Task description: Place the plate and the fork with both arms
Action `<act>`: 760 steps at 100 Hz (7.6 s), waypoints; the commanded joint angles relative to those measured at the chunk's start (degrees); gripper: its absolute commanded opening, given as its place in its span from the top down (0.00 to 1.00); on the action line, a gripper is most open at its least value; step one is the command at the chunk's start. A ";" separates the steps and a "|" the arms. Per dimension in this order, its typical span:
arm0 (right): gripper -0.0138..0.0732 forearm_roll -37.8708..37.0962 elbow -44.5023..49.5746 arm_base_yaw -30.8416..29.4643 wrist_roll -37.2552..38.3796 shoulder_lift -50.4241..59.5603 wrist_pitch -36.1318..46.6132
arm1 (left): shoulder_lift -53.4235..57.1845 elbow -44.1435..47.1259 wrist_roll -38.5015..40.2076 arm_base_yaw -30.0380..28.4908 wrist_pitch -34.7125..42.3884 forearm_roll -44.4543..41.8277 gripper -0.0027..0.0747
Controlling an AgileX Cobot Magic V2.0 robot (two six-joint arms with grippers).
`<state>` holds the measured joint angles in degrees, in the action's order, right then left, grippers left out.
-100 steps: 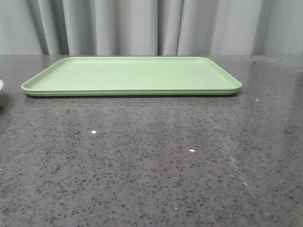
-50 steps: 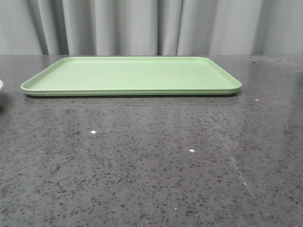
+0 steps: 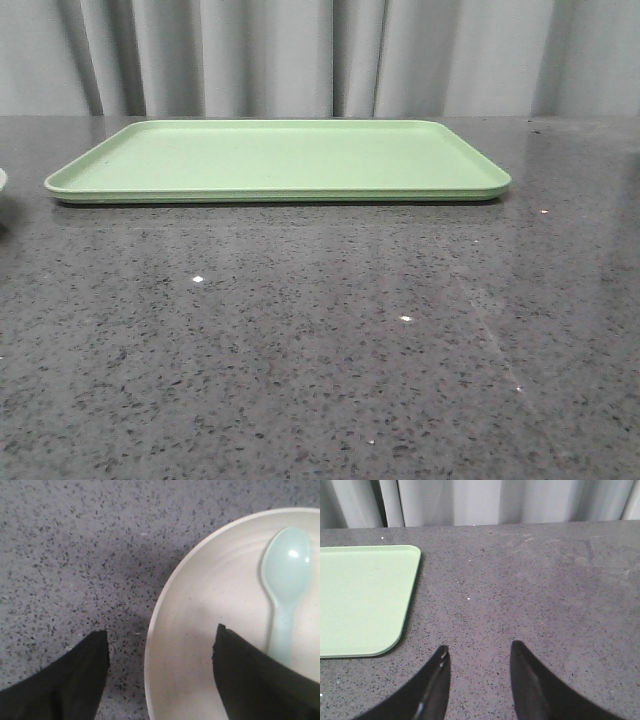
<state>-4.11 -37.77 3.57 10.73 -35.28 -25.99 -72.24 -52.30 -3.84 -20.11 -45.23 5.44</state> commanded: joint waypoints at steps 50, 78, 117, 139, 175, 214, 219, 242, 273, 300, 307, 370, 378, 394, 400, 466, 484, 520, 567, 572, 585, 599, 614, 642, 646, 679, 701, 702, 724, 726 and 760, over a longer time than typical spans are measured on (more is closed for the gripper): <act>0.48 -0.37 -1.53 -0.43 -0.59 -0.41 4.54 | -5.84 -1.88 -0.54 -0.15 3.23 1.25 0.64; 0.48 -0.37 -1.53 -0.43 -0.59 -0.41 4.54 | -5.84 -1.88 -0.54 -0.25 2.52 0.97 0.98; 0.48 -0.37 -1.53 -0.43 -0.59 -0.41 3.52 | -2.10 -2.00 -1.36 -3.44 1.58 3.09 0.99; 0.48 -0.37 -1.53 -0.43 -0.59 -0.41 3.23 | 1.90 -2.13 -13.18 -9.37 -0.15 20.80 0.99; 0.48 -0.37 -1.53 -0.43 -0.59 -0.41 3.17 | 0.72 -10.90 -13.97 -2.41 -3.17 26.26 0.99; 0.48 -0.37 -1.53 -0.43 -0.59 -0.41 1.82 | -13.30 -27.34 -9.22 19.80 0.16 28.42 0.99; 0.48 -0.37 -1.53 -0.43 -0.59 -0.41 1.82 | -15.75 -29.84 -8.24 22.23 0.13 28.27 0.99; 0.48 -0.37 -1.53 -0.43 -0.59 -0.41 1.78 | -26.81 -41.93 -4.77 31.65 -0.03 28.03 0.99; 0.48 -0.37 -1.53 -0.43 -0.59 -0.41 1.71 | -36.83 -52.95 1.48 37.64 0.22 22.99 0.99; 0.48 -0.37 -1.53 -0.43 -0.59 -0.41 1.68 | -38.83 -53.36 2.33 37.64 1.16 23.08 0.99; 0.48 -0.37 -1.53 -0.43 -0.59 -0.41 1.68 | -39.05 -53.36 2.33 37.64 1.29 23.21 0.99; 0.48 -0.37 -1.53 -0.43 -0.59 -0.41 1.62 | -39.90 -53.36 2.71 37.53 -1.07 23.21 0.72; 0.48 -0.37 -1.53 -0.43 -0.59 -0.41 1.62 | -39.90 -53.36 2.71 37.53 -1.43 23.21 0.67; 0.48 -0.37 -1.53 -0.43 -0.59 -0.41 2.02 | -39.40 -53.36 2.71 37.42 -2.57 22.88 0.65; 0.48 -0.37 -1.53 -0.43 -0.59 -0.41 2.34 | -39.01 -53.36 2.71 37.30 -2.81 22.88 0.65; 0.48 -0.37 -16.50 9.35 -0.64 -15.44 -6.48 | -13.64 -31.40 2.11 34.11 2.81 12.54 0.65; 0.48 -0.37 -26.32 14.12 -0.64 -25.51 -11.48 | -0.75 -17.48 2.11 33.50 7.20 12.47 0.65; 0.25 0.78 -45.18 20.16 -0.64 -44.58 -21.39 | 14.57 -5.36 2.11 33.50 8.26 12.47 0.65; 0.25 10.20 -65.38 20.92 0.76 -64.35 -28.49 | 16.75 -5.26 2.11 33.50 8.29 12.47 0.65; 0.25 10.20 -67.35 20.92 1.17 -66.36 -29.53 | 16.75 -5.26 2.11 33.50 8.29 12.47 0.65; 0.25 10.20 -72.00 20.92 2.70 -71.30 -32.46 | 16.75 -5.26 2.11 33.50 8.29 12.47 0.65; 0.25 10.34 -75.06 21.22 3.57 -74.81 -34.27 | 16.75 -5.26 2.11 33.50 8.42 12.47 0.65; 0.25 10.34 -75.39 22.12 4.35 -76.56 -34.07 | 16.75 -5.26 2.11 33.50 8.79 12.47 0.65; 0.25 9.65 -75.39 22.89 5.50 -79.67 -32.62 | 16.75 -5.26 2.11 33.50 9.03 12.47 0.65; 0.25 9.35 -75.39 22.89 5.55 -79.89 -32.62 | 16.75 -5.26 2.11 33.50 9.03 12.47 0.65; 0.25 6.03 -75.39 22.89 6.49 -80.79 -32.67 | 16.75 -5.26 2.11 33.50 9.03 12.47 0.65; 0.25 6.03 -75.39 22.89 6.51 -82.23 -33.10 | 16.75 -5.26 2.11 33.50 9.03 12.47 0.65; 0.25 6.03 -75.39 22.89 6.51 -82.29 -33.10 | 16.75 -5.26 2.11 33.50 9.03 12.47 0.65; 0.35 6.03 -75.39 22.89 6.51 -82.29 -32.87 | 16.75 -5.26 2.11 33.50 9.03 12.47 0.65; 0.38 6.03 -75.39 22.89 6.51 -82.29 -32.87 | 16.75 -5.26 2.11 33.50 9.03 12.47 0.65; 0.76 6.03 -75.39 22.89 6.51 -82.08 -32.68 | 16.75 -5.26 2.11 33.50 9.03 12.47 0.65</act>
<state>2.51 -111.55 26.53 17.16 -121.00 -60.44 -56.41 -56.03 -1.90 13.47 -40.06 16.96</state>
